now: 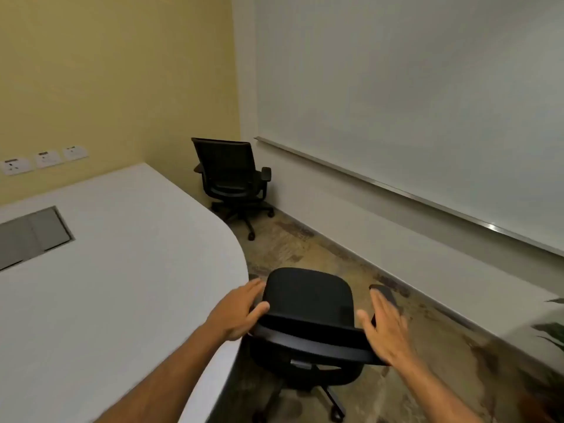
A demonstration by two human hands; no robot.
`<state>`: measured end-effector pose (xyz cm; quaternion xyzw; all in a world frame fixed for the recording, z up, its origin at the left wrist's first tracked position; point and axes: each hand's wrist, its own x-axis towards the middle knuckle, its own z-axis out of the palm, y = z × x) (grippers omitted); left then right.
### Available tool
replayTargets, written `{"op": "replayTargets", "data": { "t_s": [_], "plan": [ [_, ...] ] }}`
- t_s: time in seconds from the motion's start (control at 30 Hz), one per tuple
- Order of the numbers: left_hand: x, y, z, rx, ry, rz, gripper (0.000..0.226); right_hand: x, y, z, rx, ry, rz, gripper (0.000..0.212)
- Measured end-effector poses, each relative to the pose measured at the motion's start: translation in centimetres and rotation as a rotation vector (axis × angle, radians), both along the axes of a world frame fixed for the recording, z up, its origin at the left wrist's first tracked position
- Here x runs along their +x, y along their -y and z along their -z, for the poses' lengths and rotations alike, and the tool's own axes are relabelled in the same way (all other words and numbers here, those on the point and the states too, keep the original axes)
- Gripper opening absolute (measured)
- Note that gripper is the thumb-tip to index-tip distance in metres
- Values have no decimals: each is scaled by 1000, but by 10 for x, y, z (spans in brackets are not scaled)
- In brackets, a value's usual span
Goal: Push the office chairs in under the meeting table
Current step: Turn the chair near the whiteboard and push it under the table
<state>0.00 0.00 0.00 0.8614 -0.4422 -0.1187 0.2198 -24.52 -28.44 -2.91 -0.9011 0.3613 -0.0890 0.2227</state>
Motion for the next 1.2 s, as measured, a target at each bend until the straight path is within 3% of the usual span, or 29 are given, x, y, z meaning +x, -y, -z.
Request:
{"op": "replayTargets", "data": {
  "t_s": [0.17,0.33,0.53,0.83,0.97,1.2],
  "plan": [
    [-31,32,41,182,-19,-34,73,-37,26,42,25,-236,-61,75],
    [-45,42,58,150,113,-118,66,-41,38,48,-112,-198,-151,62],
    [-72,64,48,227,208,-103,53,-54,66,45,-129,-176,-231,53],
    [-129,84,54,184,186,-169,46,-74,113,40,-133,-121,-319,48],
    [-147,76,61,151,203,-216,44,-83,112,39,-145,-99,-352,57],
    [-153,91,52,193,147,-165,59,-96,115,24,-78,-137,-438,53]
  ]
}}
